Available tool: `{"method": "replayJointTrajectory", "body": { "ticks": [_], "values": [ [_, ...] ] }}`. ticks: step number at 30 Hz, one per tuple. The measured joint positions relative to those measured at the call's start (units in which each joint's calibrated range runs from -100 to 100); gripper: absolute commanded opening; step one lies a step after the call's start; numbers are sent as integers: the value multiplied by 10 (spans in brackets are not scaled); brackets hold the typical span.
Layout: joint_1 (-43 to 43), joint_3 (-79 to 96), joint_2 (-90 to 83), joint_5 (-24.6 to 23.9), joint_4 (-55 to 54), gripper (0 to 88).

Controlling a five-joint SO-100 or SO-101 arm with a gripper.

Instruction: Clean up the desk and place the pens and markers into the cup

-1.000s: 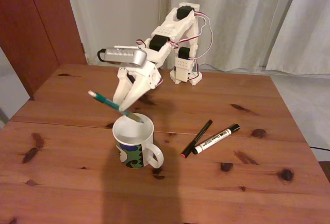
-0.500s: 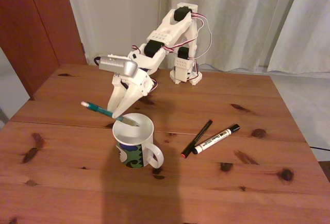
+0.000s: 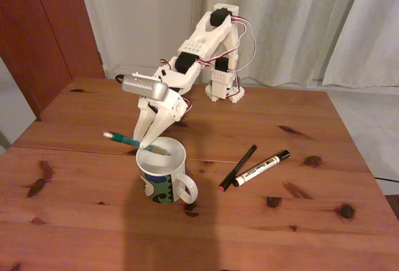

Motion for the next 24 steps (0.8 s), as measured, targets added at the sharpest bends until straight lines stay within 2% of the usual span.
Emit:
{"method": "replayJointTrajectory", "body": {
  "ticks": [11,19,24],
  "values": [
    [0,18,-8,10,0,144],
    [-22,80,-107,3,0,141],
    [-34,152,-197,3,20,25]
  ]
}}
